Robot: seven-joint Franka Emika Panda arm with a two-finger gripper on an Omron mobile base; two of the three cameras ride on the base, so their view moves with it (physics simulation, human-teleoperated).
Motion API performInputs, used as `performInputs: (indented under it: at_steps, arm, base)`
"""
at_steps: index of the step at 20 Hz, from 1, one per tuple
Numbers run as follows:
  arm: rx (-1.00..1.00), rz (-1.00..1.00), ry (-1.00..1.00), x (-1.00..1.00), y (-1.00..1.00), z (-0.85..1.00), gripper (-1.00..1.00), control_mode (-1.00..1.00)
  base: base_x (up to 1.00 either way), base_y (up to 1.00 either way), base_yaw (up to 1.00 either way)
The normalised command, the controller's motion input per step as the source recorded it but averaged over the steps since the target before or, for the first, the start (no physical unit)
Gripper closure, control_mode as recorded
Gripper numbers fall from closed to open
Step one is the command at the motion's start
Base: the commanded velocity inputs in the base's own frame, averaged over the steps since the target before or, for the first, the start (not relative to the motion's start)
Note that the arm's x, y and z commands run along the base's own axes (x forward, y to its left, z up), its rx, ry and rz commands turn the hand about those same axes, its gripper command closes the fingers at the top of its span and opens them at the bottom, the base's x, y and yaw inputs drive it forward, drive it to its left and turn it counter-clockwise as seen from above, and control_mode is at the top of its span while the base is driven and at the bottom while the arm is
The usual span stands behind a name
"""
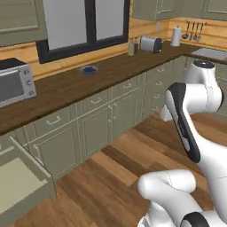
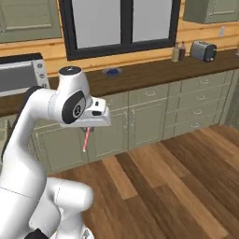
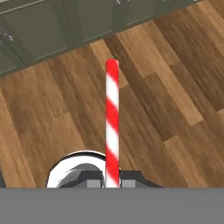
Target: Take a straw from the drawer in front and place it inside the glass cup on the dining counter.
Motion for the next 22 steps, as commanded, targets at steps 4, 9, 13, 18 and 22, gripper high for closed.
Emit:
performInputs:
  at_steps: [4,9,13,18,22]
  arm:
    - [0.00,0.00,0.00,0.00,0.00,0.00,1.00,1.00]
    - [0.00,0.00,0.00,0.00,0.00,0.00,1.00,1.00]
    - [0.00,0.00,0.00,0.00,0.00,0.00,1.00,1.00]
    - [0.00,0.00,0.00,0.00,0.00,0.00,1.00,1.00]
    - [0.00,0.00,0.00,0.00,0.00,0.00,1.00,1.00]
  base:
    - [0.02,-0.56,-0.79]
    - [0.09,-0.73,-0.70]
    - [0.00,-0.92,-0.59]
    - [0.02,-0.98,-0.47]
    - [-0.11,-0.99,-0.39]
